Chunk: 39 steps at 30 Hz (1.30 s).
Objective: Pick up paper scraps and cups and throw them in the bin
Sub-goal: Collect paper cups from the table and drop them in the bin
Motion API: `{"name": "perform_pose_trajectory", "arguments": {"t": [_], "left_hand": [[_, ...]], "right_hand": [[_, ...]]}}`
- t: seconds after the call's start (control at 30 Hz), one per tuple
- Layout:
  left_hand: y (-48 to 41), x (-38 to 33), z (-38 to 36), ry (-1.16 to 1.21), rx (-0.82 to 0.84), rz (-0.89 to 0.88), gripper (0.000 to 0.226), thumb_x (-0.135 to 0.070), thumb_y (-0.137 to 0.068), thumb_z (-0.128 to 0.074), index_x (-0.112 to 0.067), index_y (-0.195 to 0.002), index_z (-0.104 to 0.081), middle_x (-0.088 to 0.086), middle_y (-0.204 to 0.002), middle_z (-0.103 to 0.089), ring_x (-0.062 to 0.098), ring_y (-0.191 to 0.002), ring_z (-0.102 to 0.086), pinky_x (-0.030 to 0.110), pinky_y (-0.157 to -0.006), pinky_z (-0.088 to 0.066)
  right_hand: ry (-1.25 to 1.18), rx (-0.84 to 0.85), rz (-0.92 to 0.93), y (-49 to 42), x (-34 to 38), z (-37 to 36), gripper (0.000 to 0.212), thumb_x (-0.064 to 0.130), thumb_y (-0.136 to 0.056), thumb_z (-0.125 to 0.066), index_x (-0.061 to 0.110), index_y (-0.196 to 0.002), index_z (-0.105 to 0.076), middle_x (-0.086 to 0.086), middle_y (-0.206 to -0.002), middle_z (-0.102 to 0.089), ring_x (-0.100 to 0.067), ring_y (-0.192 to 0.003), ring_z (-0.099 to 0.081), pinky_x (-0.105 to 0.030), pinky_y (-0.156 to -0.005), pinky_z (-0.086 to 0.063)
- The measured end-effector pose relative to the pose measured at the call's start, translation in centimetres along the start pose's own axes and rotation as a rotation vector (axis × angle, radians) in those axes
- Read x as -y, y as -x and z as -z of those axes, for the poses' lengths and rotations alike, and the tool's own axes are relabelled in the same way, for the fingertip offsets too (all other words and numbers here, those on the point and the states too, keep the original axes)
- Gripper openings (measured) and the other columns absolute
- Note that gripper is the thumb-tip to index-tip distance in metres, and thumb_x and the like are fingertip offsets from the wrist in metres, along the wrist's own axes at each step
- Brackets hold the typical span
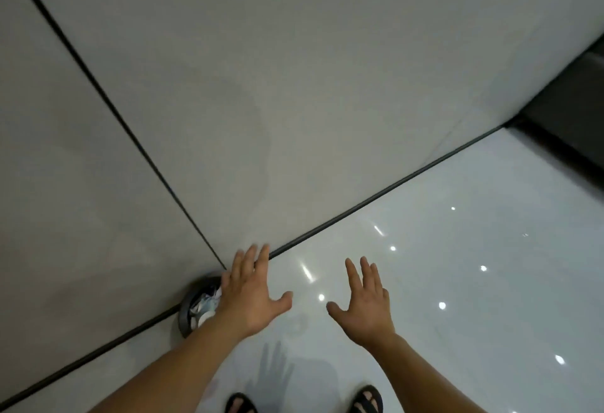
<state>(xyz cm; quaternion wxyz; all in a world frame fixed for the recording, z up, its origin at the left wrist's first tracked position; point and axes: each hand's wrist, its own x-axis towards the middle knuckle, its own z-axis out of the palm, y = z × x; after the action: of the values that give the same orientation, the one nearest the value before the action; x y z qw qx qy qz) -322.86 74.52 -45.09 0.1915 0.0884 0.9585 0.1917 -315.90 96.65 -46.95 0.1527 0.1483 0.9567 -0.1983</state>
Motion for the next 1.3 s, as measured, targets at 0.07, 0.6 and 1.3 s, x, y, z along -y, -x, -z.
{"name": "perform_pose_trajectory", "arguments": {"t": [0.07, 0.6, 1.3], "left_hand": [[0.9, -5.2, 0.8, -0.026, 0.035, -0.083, 0.103, -0.072, -0.075, -0.048, -0.030, -0.151, 0.009, -0.003, -0.160, 0.010, 0.022, -0.147, 0.012, 0.048, -0.117, -0.006], [6.7, -48.8, -7.9, -0.233, 0.148, -0.672, 0.098, -0.067, -0.081, -0.051, -0.025, -0.153, 0.002, -0.001, -0.161, 0.002, 0.022, -0.148, 0.004, 0.046, -0.117, -0.010], [4.6, -92.8, -27.8, -0.305, 0.415, -1.258, 0.093, -0.063, -0.083, -0.051, -0.023, -0.153, -0.006, 0.000, -0.161, -0.003, 0.021, -0.148, 0.003, 0.044, -0.117, -0.014]], "right_hand": [[-0.045, -0.048, -0.070, 2.8, -3.0, 3.2, 0.091, 0.062, -0.088, -0.049, 0.033, -0.155, 0.006, 0.001, -0.162, 0.017, -0.022, -0.149, 0.018, -0.044, -0.119, -0.010], [-0.147, -0.334, -0.553, 21.3, -35.3, 21.4, 0.089, 0.060, -0.089, -0.048, 0.033, -0.155, 0.004, -0.003, -0.163, 0.016, -0.026, -0.148, 0.021, -0.051, -0.118, -0.006], [-0.323, -0.449, -1.193, 27.2, -69.0, 32.3, 0.088, 0.056, -0.090, -0.052, 0.031, -0.156, 0.000, -0.001, -0.163, 0.014, -0.024, -0.148, 0.018, -0.054, -0.118, -0.004]]}}
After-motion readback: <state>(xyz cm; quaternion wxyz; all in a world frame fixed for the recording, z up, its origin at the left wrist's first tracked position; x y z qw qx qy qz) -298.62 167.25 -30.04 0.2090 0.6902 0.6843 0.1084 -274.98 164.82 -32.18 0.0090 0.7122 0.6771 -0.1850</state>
